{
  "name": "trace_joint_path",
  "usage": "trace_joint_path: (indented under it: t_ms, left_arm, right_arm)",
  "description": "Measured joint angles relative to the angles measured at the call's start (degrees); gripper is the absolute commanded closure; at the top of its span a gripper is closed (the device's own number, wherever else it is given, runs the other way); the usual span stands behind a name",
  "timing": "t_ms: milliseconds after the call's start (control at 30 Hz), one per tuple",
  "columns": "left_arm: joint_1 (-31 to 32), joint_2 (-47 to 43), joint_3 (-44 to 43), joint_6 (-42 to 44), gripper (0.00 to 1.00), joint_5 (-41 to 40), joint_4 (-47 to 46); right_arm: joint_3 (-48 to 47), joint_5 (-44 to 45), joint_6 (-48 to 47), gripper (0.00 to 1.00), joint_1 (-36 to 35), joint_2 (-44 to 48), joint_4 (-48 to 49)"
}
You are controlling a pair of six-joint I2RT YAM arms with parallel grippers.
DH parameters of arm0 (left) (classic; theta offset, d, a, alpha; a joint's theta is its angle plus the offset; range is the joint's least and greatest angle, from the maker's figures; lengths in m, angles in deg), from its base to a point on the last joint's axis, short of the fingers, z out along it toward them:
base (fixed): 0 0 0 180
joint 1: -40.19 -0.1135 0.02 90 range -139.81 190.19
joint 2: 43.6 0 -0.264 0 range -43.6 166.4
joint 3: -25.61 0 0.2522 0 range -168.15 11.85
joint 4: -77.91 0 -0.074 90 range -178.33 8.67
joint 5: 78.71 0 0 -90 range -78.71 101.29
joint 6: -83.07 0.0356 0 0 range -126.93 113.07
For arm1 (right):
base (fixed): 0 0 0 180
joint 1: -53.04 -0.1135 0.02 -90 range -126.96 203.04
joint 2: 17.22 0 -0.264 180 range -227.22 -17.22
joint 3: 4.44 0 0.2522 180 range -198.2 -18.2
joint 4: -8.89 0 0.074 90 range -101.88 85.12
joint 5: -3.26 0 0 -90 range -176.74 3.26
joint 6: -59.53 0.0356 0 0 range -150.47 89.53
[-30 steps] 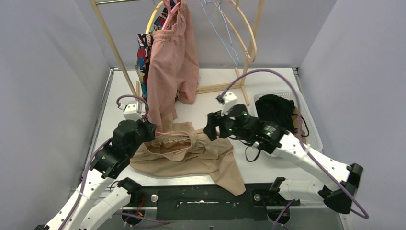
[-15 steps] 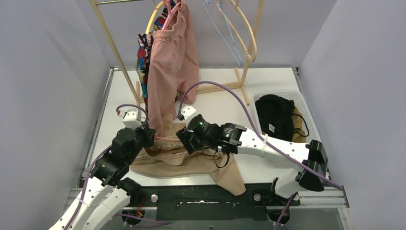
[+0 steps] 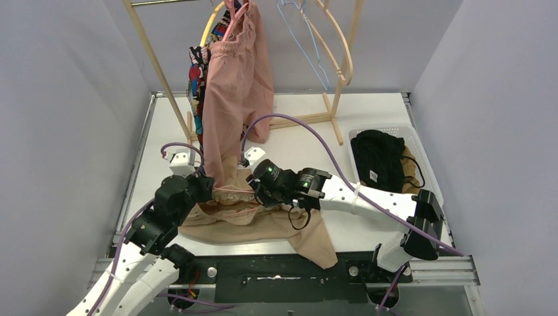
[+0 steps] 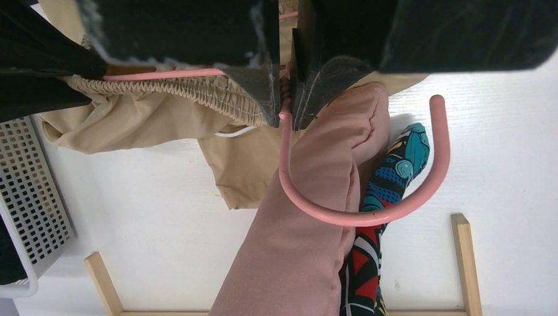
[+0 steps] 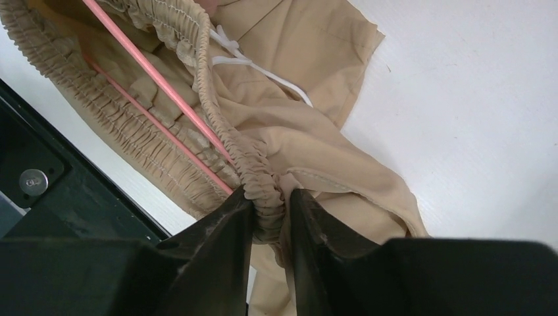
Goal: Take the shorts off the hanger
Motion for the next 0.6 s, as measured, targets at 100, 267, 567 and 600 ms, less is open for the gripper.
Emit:
trace_joint_path:
  t_ms: [100, 267, 567, 600]
  left_arm:
    - [0.04, 0.15, 0.00, -0.04, 1.00, 0.02, -0.02]
    - [0.04, 0.59, 0.00, -0.07, 1.00, -0.24, -0.02]
    - [0.04, 0.39, 0.00, -0.55, 1.00, -0.59, -0.20]
    - [0.04, 0.28, 0.00, -0.66, 1.00, -0.61, -0.26]
  right_arm:
    - [-0.07, 0.81, 0.17, 0.88, 0.00, 0.00, -0.15]
    - [0.24, 3.15, 1.14, 1.00, 0.33, 0.98, -0.37]
    - [7.37, 5.42, 6.71, 1.00, 7.69, 10.91, -0.42]
    - [7.98, 5.68, 7.28, 1.00, 8.44, 11.67, -0.48]
